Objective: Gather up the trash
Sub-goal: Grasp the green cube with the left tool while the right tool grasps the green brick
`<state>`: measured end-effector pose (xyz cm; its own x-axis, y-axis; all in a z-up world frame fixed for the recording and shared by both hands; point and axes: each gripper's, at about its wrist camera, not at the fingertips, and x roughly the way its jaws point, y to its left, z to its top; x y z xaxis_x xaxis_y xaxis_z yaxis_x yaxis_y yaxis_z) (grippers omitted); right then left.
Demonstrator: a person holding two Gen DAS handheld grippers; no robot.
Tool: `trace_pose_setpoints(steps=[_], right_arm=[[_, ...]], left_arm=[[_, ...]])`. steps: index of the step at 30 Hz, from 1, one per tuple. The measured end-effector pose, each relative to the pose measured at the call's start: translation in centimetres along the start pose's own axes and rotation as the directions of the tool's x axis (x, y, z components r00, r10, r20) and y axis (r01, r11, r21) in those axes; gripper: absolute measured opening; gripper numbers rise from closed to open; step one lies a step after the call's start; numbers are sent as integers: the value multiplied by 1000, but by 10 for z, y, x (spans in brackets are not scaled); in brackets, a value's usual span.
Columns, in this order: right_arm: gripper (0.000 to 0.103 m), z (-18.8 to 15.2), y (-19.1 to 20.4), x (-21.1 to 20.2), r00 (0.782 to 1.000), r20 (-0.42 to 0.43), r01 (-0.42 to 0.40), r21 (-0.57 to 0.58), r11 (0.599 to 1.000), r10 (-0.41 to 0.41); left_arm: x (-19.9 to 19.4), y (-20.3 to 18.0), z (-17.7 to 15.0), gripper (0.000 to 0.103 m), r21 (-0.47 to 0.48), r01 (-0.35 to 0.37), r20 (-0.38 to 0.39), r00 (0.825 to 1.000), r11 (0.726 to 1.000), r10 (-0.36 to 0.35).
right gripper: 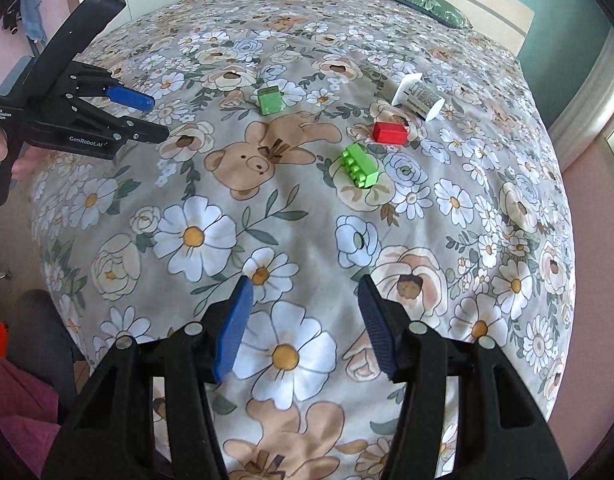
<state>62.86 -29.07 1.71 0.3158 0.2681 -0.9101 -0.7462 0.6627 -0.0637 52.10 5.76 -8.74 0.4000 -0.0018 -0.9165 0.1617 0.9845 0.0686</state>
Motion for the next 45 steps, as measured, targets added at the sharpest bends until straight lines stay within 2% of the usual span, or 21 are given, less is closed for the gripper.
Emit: trace_pose_setpoints(steps=[5, 10, 19, 24, 28, 31, 33, 39, 45], right_arm=[[56, 32, -22, 40, 1000, -17, 2, -9, 1000, -2], [55, 57, -40, 75, 1000, -22, -2, -9, 1000, 2], [55, 83, -56, 124, 999, -43, -14, -25, 1000, 13], [56, 90, -58, 134, 998, -31, -52, -27, 998, 51], [53, 92, -59, 136, 997, -14, -79, -19, 997, 79], [38, 91, -58, 136, 995, -13, -102, -12, 995, 102], [24, 90, -56, 134, 994, -16, -106, -16, 994, 106], [22, 85, -46, 118, 994, -14, -107, -43, 993, 106], [22, 84, -39, 81, 996, 26, -81, -37, 996, 82]], left_arm=[[36, 10, 37, 58, 14, -18, 11, 1000, 1000, 17], [72, 25, 67, 58, -11, -16, 24, 1000, 1000, 17], [118, 30, 95, 58, -3, 21, 34, 999, 1000, -21], [124, 34, 104, 57, -17, 58, 49, 997, 998, -57], [122, 28, 106, 32, 2, 81, 55, 995, 997, -81], [121, 21, 107, 32, 15, 58, 59, 996, 998, -59], [118, 21, 106, 32, 11, 59, 64, 996, 998, -59], [99, 19, 101, 32, 5, 53, 79, 995, 999, -53], [60, 14, 91, 32, 19, 43, 106, 993, 999, -44]])
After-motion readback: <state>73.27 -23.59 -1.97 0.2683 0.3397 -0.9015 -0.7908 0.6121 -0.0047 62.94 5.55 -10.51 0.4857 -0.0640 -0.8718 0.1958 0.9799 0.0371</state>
